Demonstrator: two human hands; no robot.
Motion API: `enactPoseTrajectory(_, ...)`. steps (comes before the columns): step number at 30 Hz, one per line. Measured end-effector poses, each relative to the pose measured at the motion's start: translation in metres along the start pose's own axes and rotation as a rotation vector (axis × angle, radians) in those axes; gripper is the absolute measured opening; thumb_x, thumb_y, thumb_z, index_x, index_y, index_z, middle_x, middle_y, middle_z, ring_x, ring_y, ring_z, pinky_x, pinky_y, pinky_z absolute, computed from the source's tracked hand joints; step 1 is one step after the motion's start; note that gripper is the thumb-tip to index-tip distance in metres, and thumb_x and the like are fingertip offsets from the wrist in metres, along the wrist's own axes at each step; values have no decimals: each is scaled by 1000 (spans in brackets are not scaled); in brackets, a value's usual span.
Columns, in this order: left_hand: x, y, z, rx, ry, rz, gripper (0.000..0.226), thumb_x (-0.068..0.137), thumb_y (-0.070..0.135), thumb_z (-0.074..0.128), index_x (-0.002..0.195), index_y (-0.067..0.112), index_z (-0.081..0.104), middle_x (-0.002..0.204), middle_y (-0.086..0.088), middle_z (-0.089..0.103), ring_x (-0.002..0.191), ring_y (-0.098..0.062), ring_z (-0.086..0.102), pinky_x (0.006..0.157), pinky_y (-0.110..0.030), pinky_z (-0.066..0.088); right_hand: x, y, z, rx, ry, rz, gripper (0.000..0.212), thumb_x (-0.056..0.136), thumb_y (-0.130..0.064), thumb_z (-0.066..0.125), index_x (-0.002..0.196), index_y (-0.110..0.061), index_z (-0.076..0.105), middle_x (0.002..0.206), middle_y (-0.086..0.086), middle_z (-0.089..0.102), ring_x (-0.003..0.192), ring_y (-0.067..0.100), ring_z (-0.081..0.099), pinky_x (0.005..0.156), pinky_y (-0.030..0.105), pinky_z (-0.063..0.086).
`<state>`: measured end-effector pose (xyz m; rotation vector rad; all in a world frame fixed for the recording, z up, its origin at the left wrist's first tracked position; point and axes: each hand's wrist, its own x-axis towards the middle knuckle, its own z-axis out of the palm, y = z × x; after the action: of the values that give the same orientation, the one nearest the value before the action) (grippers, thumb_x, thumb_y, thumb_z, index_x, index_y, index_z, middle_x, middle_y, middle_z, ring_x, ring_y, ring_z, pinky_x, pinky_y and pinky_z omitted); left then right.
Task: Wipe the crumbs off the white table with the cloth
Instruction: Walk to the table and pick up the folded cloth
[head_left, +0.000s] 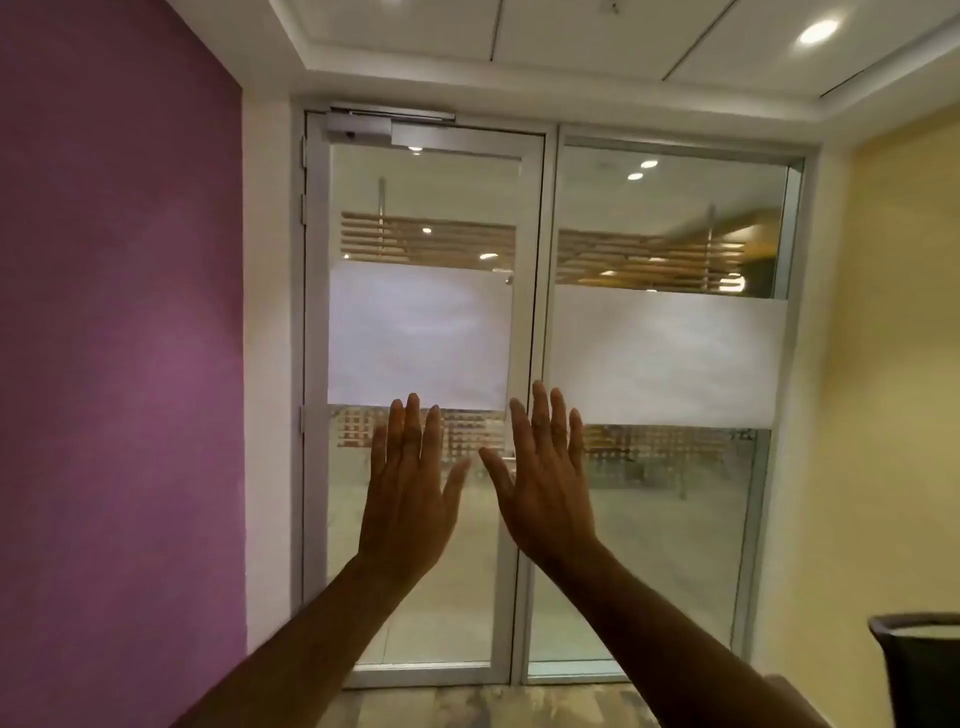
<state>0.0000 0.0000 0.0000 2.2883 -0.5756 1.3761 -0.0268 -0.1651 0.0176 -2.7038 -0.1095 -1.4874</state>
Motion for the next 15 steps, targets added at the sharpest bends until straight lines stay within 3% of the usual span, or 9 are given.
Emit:
enactPoseTrajectory(4,-19,3,11,4,-42,8,76,104,46,50,161,4,23,171,-19,15,160,-36,11,125,-62,23,-21,7,4,-43,-13,26,76,106,-63,15,165,-17,5,173,10,-12,160,27,-13,128,49,-4)
enactPoseTrajectory(9,-44,8,24,10,-98,7,74,106,52,35,163,7,22,172,-17,11,161,-32,7,127,-58,21,-51,17,11,-69,-59,58,76,106,-64,11,165,-16,4,173,11,-12,160,27,-13,128,50,-2)
enactPoseTrajectory(15,-72,18,36,-24,-147,25,74,106,50,38,162,6,22,172,-18,12,161,-34,7,127,-58,20,-88,23,14,-82,-124,99,78,105,-65,11,165,-15,7,173,11,-13,160,28,-12,128,48,-6)
